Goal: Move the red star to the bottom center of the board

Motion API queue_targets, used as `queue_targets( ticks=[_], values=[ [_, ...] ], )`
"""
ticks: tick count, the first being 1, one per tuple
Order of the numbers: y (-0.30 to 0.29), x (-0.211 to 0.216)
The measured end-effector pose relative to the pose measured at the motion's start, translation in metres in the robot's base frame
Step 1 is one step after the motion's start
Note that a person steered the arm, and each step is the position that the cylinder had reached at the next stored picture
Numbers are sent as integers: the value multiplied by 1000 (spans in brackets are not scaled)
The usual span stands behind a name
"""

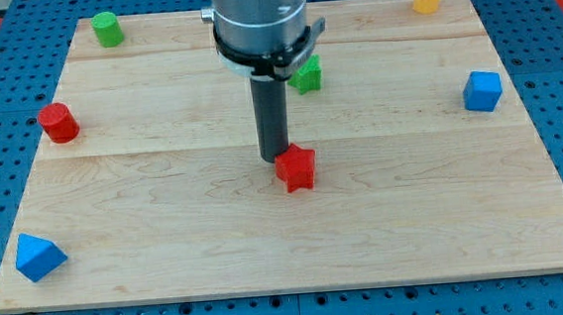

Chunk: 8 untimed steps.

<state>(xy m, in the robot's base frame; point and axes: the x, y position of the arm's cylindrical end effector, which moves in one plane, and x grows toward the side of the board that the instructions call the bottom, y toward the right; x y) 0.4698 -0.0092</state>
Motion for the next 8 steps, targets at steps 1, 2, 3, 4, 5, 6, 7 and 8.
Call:
queue_targets(
  ticks=[1,2,3,4,5,6,7,8],
  values=[
    [5,4],
    [13,-23],
    [37,-20],
    [26,2],
    [14,21],
    [8,37],
    [8,52],
    [8,60]
  ],
)
